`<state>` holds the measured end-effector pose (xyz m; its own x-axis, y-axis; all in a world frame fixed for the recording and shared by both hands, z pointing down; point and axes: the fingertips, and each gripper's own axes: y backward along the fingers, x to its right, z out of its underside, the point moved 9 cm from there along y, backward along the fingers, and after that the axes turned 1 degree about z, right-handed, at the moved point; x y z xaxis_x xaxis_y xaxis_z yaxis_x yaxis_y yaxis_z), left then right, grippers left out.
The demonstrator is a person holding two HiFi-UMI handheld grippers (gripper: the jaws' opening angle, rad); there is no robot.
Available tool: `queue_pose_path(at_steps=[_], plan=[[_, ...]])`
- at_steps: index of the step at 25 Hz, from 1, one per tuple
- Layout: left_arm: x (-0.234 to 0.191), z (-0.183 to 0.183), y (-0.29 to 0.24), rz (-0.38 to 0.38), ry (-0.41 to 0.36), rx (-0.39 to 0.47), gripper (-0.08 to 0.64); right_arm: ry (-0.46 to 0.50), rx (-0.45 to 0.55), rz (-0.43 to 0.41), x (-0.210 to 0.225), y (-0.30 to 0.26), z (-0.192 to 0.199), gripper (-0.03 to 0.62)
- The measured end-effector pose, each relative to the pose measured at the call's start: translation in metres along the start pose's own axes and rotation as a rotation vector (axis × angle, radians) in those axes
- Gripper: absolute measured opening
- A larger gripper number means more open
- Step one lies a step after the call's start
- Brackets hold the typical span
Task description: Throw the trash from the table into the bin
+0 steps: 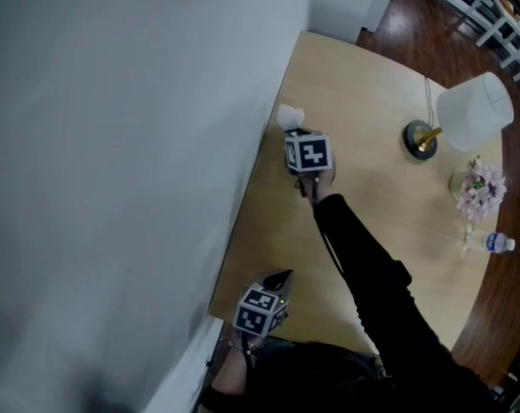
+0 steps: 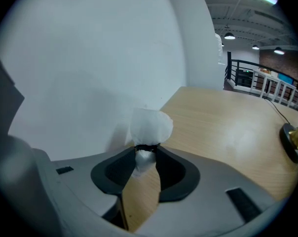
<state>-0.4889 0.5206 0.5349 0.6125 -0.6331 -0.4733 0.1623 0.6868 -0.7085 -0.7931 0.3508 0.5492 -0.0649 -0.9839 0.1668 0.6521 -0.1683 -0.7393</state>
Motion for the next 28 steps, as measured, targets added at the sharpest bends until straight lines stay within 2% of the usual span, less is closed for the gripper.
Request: queue_pose_path(at_steps=[7,14,21,28], plan=[[0.017,0.003,0.014,-0.031,-0.056,0.01,0.002,-0.018,0.032,-0.105,0.0,0.096,0.057,0.135],[0.047,0.018,0.012,-0.056,-0.118,-0.013,0.003,0.004,0.014,-0.198,0.005,0.208,0.15,0.132],[0.098,0.038,0.002,-0.059,-0.194,-0.036,0.003,-0.043,-0.032,-0.236,0.031,0.304,0.252,0.132],[0.162,0.057,-0.017,-0.046,-0.229,-0.046,0.003,-0.106,-0.037,-0.25,0.06,0.377,0.323,0.132]])
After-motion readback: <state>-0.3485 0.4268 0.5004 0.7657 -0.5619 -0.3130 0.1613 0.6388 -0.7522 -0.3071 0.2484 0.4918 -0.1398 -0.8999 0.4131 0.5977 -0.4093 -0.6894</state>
